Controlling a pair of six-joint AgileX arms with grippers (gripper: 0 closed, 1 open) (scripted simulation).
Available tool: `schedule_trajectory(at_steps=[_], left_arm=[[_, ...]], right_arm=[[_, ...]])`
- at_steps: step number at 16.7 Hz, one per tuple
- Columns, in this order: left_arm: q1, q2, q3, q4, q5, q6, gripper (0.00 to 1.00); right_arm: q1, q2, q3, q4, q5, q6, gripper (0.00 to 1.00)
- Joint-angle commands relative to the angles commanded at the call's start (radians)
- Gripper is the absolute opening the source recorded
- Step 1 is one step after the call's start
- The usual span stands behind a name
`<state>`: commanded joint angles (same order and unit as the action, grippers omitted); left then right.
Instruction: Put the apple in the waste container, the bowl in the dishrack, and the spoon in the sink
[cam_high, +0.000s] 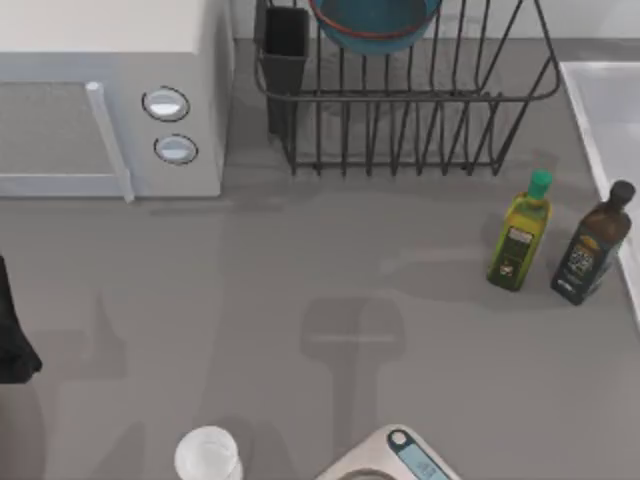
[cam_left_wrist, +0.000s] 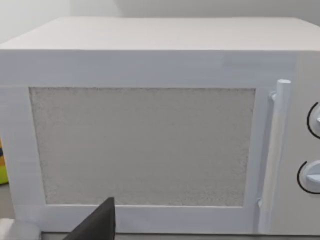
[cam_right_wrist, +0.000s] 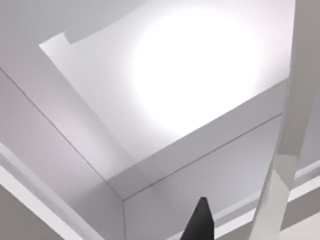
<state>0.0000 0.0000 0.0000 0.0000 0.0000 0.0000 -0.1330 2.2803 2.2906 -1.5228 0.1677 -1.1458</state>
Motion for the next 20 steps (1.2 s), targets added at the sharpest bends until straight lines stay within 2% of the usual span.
schedule_trajectory(at_steps=[5,9,16,20], left_arm=[[0.000,0.000,0.000,0.000,0.000,0.000,1.00],[0.000,0.000,0.000,0.000,0.000,0.000,1.00],[0.000,0.000,0.000,0.000,0.000,0.000,1.00],[0.000,0.000,0.000,0.000,0.000,0.000,1.00]], right_arm=[[-0.013,0.310,0.424,-0.131,-0.094,-0.003,0.00],[-0.024,0.453,0.592,-0.193,-0.159,-0.005,0.00],[-0.020,0.472,0.608,-0.196,-0.168,-0.003,0.00],[-0.020,0.430,0.491,-0.110,-0.169,-0.001,0.00]])
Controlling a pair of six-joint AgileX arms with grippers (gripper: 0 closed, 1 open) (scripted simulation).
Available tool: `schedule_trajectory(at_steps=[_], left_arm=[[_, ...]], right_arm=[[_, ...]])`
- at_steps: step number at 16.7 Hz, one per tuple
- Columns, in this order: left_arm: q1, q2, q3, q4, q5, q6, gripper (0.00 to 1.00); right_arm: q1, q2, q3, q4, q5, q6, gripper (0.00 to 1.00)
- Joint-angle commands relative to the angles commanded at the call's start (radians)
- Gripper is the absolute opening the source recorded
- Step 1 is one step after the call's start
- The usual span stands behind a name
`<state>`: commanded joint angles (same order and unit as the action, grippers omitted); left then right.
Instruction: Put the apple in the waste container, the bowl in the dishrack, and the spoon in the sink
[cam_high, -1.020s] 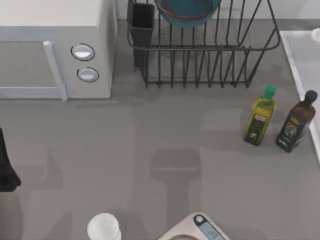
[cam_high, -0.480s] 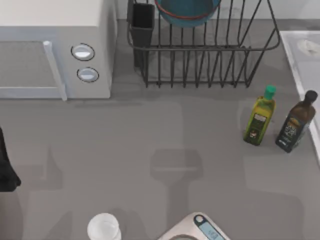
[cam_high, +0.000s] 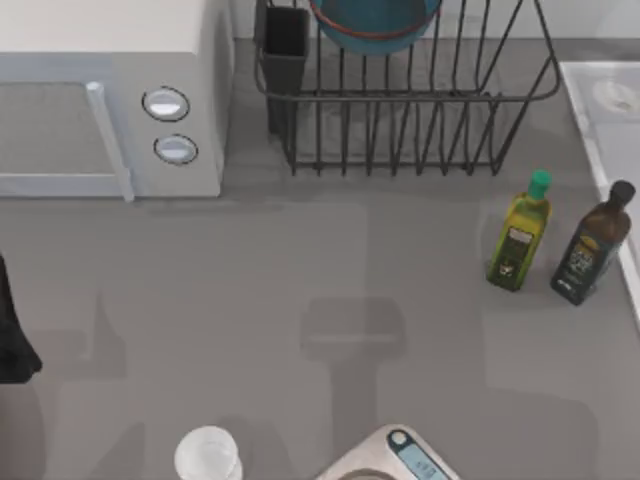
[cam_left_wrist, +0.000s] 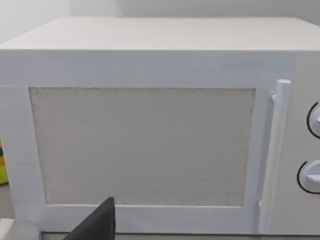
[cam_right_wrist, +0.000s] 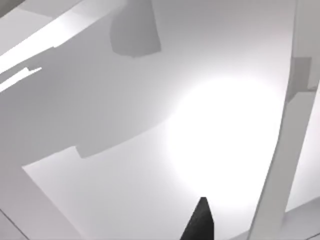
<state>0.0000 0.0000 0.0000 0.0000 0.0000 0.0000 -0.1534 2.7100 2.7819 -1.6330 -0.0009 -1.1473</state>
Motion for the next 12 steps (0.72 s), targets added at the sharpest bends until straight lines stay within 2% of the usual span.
schedule_trajectory(at_steps=[6,12], left_arm=[[0.000,0.000,0.000,0.000,0.000,0.000,1.00],[0.000,0.000,0.000,0.000,0.000,0.000,1.00]], right_arm=[[-0.002,-0.085,-0.301,0.193,-0.002,-0.001,0.00],[-0.003,-0.097,-0.331,0.220,-0.003,-0.002,0.00]])
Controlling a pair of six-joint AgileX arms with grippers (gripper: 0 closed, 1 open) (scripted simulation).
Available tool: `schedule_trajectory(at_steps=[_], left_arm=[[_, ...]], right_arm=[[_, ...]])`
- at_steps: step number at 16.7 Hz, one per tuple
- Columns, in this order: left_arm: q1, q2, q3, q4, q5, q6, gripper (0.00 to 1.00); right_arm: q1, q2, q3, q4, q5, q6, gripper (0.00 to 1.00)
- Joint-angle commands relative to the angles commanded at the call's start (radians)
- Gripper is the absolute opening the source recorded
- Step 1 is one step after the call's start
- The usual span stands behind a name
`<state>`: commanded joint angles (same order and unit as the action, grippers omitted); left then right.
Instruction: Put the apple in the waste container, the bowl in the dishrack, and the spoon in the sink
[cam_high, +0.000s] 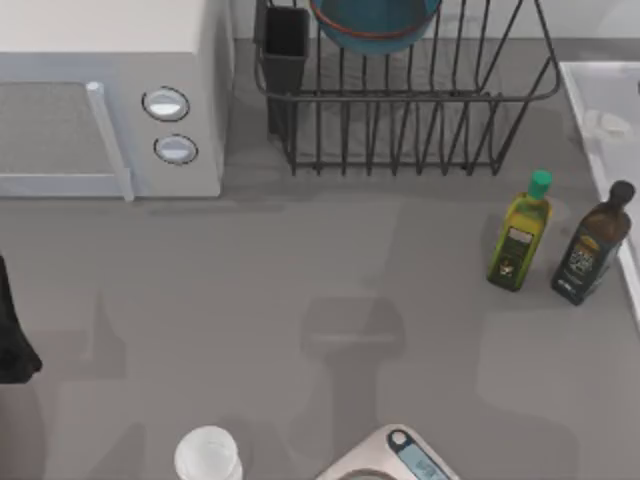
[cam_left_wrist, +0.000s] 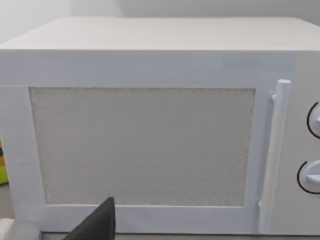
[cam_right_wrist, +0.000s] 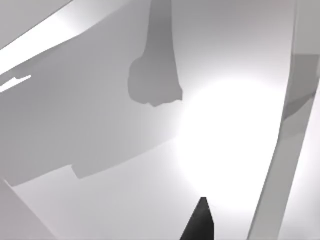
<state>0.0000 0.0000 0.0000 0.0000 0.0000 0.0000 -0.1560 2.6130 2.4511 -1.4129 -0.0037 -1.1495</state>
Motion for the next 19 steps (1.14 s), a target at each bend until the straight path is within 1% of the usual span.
schedule_trajectory(at_steps=[13,14,19], left_arm=[[0.000,0.000,0.000,0.000,0.000,0.000,1.00],[0.000,0.000,0.000,0.000,0.000,0.000,1.00],[0.000,0.000,0.000,0.000,0.000,0.000,1.00]], right_arm=[[0.000,0.000,0.000,0.000,0.000,0.000,0.98],[0.000,0.000,0.000,0.000,0.000,0.000,1.00],[0.000,0.000,0.000,0.000,0.000,0.000,1.00]])
